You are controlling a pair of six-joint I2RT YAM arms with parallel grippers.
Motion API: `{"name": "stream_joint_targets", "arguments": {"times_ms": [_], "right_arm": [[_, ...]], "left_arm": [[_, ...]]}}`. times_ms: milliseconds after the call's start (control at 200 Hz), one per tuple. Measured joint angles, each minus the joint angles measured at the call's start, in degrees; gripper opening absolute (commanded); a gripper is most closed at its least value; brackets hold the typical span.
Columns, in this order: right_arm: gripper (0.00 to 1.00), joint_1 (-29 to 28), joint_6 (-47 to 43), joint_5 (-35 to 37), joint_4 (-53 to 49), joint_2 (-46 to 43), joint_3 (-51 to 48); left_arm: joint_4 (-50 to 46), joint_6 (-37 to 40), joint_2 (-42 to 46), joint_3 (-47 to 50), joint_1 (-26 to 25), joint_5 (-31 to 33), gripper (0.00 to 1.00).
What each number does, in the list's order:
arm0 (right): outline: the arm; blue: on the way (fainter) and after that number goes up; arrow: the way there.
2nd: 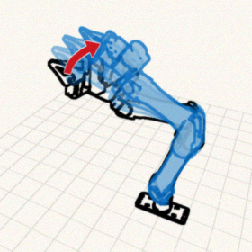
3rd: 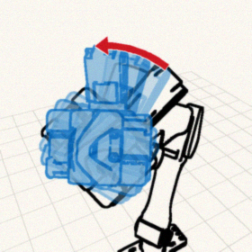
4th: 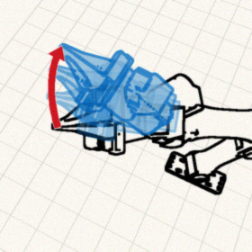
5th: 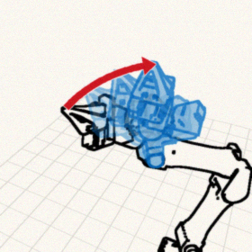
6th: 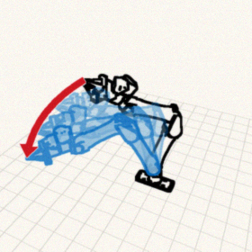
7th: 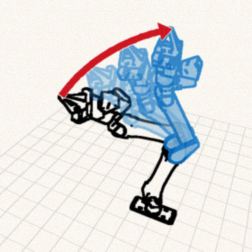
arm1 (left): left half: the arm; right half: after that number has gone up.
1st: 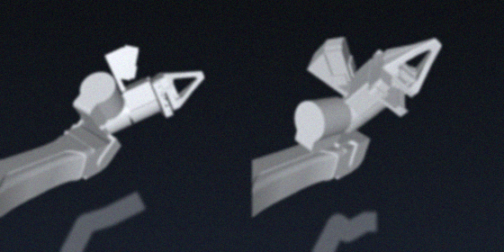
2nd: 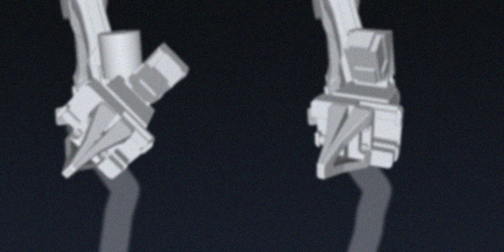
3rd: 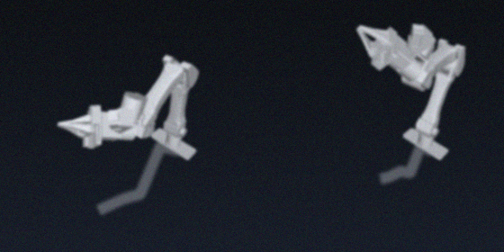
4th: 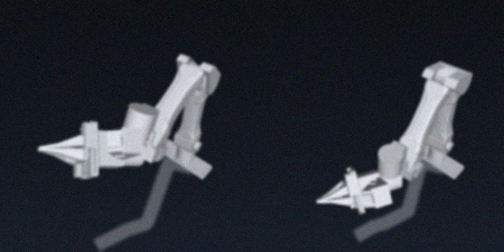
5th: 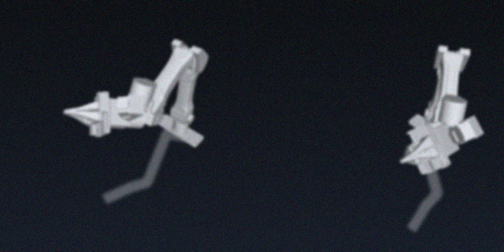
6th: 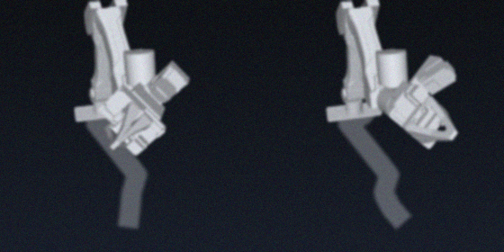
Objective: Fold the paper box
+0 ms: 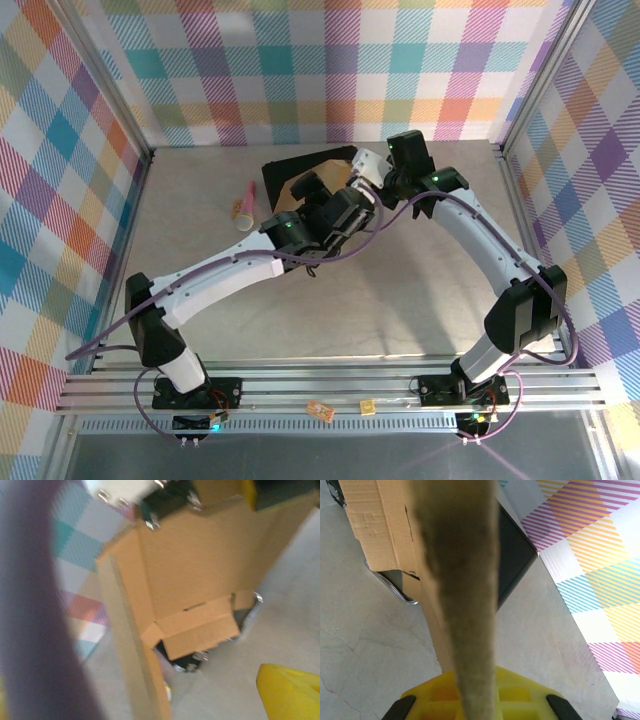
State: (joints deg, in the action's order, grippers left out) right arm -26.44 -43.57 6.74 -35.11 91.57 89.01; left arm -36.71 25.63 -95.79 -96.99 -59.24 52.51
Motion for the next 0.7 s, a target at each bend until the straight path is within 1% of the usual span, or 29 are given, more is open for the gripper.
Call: {"name": "stream_joint_targets", "arguments": {"times_ms": [55, 85, 115, 155, 205, 245, 265, 305, 355, 360, 460, 480, 540, 575, 610, 705], "right_arm": [[0.0, 0.1, 0.4, -0.1, -0.2, 0.0, 0.0], [0.0, 0.2, 0.8, -0.2, -0.2, 0.0, 0.0], [0.0, 0.3, 1.0, -0.2, -0.2, 0.0, 0.0], [0.0, 0.5, 1.2, -0.2, -0.2, -0.1, 0.0], [0.0, 0.6, 1.4, -0.4, -0.3, -0.2, 0.0], [0.0, 0.5, 1.6, -0.5, -0.4, -0.4, 0.0], [0.0, 0.5, 1.8, -0.6, -0.5, -0.5, 0.0], [0.0, 0.5, 2.3, -0.7, -0.5, -0.6, 0.0], [0.0, 0.5, 2.8, -0.8, -0.6, -0.7, 0.0], [0.0, 0.5, 2.8, -0.8, -0.5, -0.7, 0.0], [0.0, 0.5, 4.5, -1.7, -0.5, -0.9, 0.0], [0.07, 0.4, 5.0, -2.0, -0.6, -0.9, 0.0], [0.41, 0.3, 7.0, -2.6, -0.7, -1.2, 0.0], [0.56, 0.2, 8.4, -3.0, -0.7, -1.4, 0.0], [0.66, 0.1, 10.3, -3.2, -0.7, -1.8, 0.0], [0.83, -0.4, 17.2, -4.7, -0.5, -3.8, 0.0]], "left_arm": [[2.6, 2.0, -1.0, -0.4, 0.1, 3.5, 1.0], [3.9, 2.9, -1.3, -0.5, 0.2, 5.1, 0.97], [4.9, 3.7, -1.7, -0.5, 0.4, 6.4, 0.93], [5.9, 4.2, -2.0, -0.5, 0.6, 7.6, 0.84], [6.7, 4.6, -2.2, -0.5, 1.0, 8.3, 0.6], [6.9, 4.3, -2.3, -0.6, 1.4, 8.5, 0.37], [7.0, 4.1, -2.3, -0.6, 1.8, 8.5, 0.28], [7.1, 4.0, -2.3, -0.6, 2.3, 8.5, 0.14], [7.2, 4.0, -2.3, -0.7, 2.6, 8.5, 0.01], [7.3, 4.0, -2.3, -0.7, 2.6, 8.5, 0.0], [7.3, 3.6, -2.2, -0.7, 2.7, 8.0, 0.0], [7.4, 3.7, -2.2, -0.7, 2.7, 7.9, 0.0], [8.0, 3.0, -1.9, -0.7, 2.8, 7.6, 0.0], [8.2, 2.5, -1.7, -0.7, 2.9, 7.5, 0.0], [8.3, 1.9, -1.3, -0.7, 3.1, 6.9, 0.0], [7.8, -0.9, 0.0, -2.0, 4.0, 3.5, 0.0]]}}
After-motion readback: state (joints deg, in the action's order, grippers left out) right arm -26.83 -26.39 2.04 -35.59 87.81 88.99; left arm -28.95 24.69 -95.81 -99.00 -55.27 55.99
